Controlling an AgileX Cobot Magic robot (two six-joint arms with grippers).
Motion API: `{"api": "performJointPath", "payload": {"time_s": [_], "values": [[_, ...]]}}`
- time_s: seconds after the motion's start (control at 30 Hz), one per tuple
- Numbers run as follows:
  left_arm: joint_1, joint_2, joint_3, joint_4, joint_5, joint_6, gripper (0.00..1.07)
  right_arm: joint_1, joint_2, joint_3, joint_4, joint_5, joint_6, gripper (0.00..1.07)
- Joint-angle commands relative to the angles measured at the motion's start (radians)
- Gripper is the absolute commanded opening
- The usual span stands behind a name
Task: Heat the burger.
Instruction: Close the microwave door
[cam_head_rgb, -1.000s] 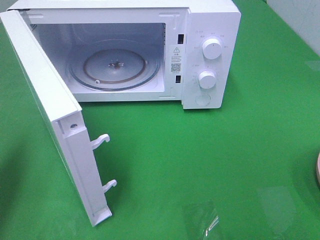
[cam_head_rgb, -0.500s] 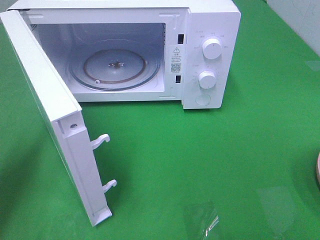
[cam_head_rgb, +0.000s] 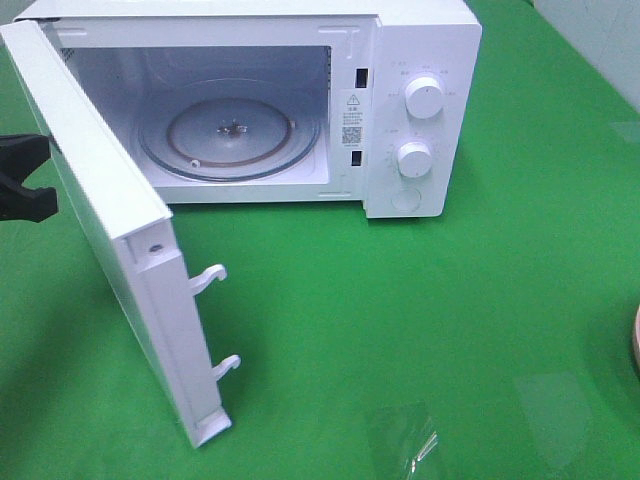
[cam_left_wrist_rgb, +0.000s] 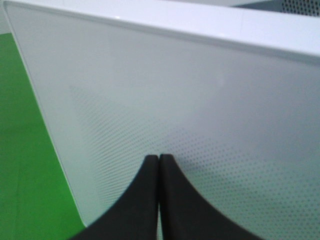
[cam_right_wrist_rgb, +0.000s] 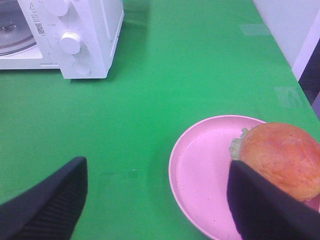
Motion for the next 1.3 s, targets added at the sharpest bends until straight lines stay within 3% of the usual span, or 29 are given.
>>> {"api": "performJointPath", "payload": {"time_s": [0.03,1.3], "values": [[-0.041,0.021,-0.027,-0.006,-0.003,-0.003,0.0,-0.003,-0.024,0.001,0.003,-0.01,-0.01,0.75],[-0.338,0.303,-0.35,-0.134,0.078,-0.001,0.0,-0.003,-0.024,0.001,0.003,-0.01,-0.01,0.75]]}}
